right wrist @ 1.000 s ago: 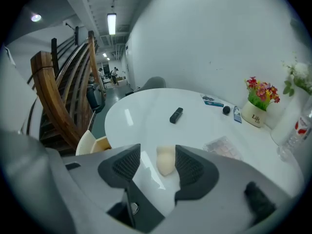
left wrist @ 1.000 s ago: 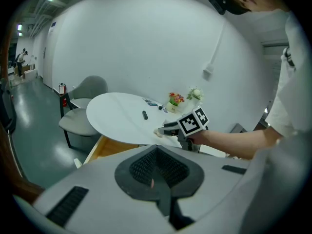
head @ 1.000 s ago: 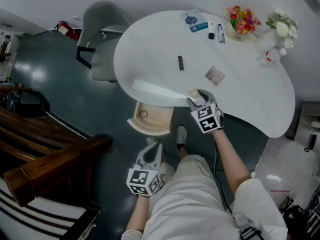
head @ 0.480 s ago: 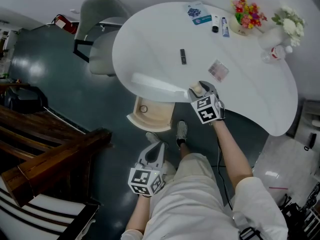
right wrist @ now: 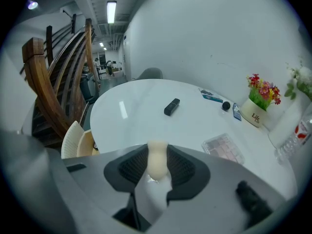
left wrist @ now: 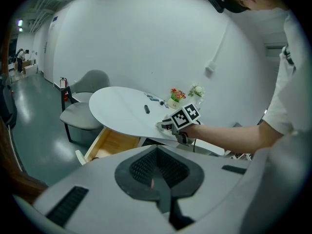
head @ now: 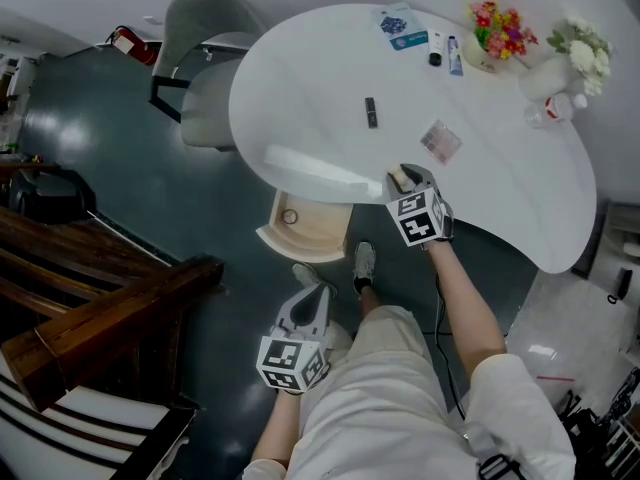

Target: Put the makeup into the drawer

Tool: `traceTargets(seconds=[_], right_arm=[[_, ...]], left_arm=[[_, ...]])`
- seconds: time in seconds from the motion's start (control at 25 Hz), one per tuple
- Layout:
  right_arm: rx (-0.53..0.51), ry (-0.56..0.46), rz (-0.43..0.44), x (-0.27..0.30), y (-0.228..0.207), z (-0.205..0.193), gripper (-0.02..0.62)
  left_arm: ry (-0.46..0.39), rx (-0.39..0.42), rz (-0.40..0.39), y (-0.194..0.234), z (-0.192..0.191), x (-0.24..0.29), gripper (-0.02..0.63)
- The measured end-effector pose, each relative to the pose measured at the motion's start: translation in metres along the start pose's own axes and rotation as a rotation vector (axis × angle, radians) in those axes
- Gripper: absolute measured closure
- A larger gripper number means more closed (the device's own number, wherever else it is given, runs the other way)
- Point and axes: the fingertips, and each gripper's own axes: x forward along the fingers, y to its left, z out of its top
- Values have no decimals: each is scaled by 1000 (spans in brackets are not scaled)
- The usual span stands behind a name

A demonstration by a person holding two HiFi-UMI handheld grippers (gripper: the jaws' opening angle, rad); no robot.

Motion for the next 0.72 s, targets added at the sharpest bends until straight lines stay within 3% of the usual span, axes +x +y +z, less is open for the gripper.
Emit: traceTargets(seconds=[0.4, 0.72], right_arm=[[-22, -54, 4, -27, 15, 19, 477], [-78, -94, 114, -51, 77, 43, 477]], left_arm=[[-26, -2, 6, 7, 4, -8, 597], [-78, 8, 18, 17, 24, -17, 597]])
